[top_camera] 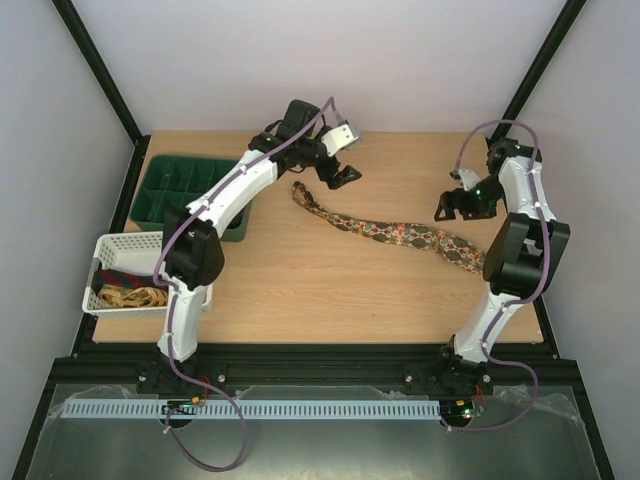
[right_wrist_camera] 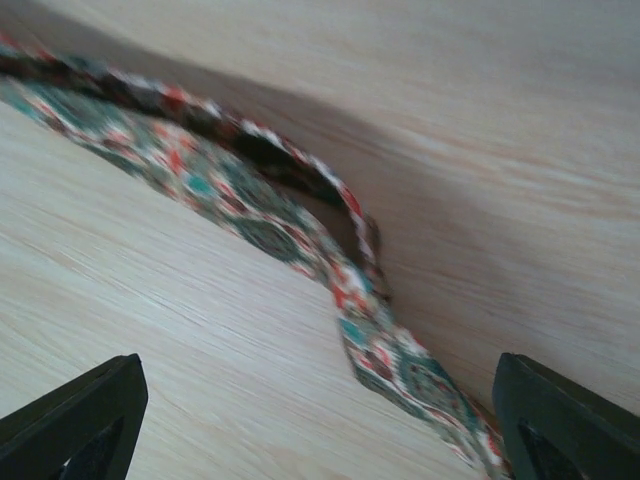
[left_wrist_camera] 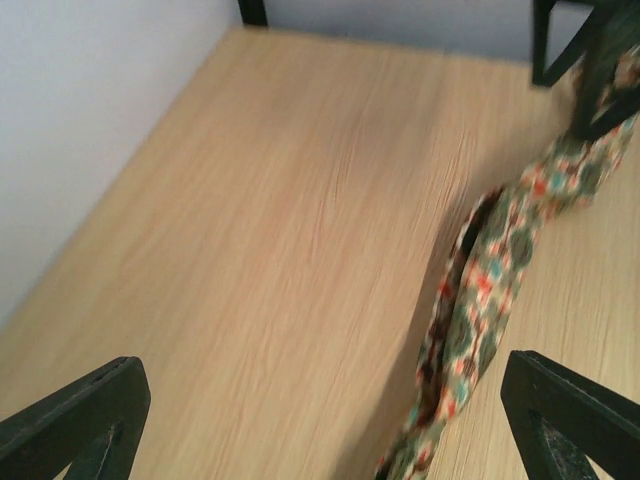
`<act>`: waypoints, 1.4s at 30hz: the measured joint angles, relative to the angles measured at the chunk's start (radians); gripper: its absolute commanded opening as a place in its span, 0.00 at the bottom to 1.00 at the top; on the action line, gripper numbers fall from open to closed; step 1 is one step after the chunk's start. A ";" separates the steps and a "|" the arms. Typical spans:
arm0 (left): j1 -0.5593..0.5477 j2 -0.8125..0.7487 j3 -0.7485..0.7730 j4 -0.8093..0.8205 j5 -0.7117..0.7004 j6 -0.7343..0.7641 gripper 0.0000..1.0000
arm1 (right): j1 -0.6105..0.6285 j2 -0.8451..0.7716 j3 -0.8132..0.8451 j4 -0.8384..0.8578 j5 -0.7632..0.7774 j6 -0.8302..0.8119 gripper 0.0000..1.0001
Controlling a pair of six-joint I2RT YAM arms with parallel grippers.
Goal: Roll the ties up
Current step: Adjust the tie at the center of the board.
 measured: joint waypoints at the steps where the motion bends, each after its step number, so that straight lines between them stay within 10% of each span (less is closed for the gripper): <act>1: 0.011 0.013 0.002 -0.028 -0.003 0.016 0.99 | -0.002 0.018 0.000 -0.015 0.028 -0.034 0.95; 10: 0.102 0.183 0.060 -0.175 -0.119 0.106 0.98 | -0.021 0.156 0.035 -0.110 0.266 -0.291 0.93; 26: 0.121 0.402 0.166 -0.154 -0.460 0.099 0.86 | -0.020 0.088 -0.299 0.013 0.422 -0.427 0.54; 33: 0.132 0.416 0.166 -0.177 -0.475 0.064 0.49 | -0.020 -0.037 -0.425 0.119 0.458 -0.428 0.12; 37: 0.152 0.409 0.155 -0.216 -0.435 0.003 0.04 | -0.020 -0.103 -0.458 0.211 0.488 -0.415 0.01; 42: 0.198 0.356 0.115 -0.273 -0.346 -0.077 0.02 | -0.020 -0.146 -0.457 0.357 0.512 -0.393 0.02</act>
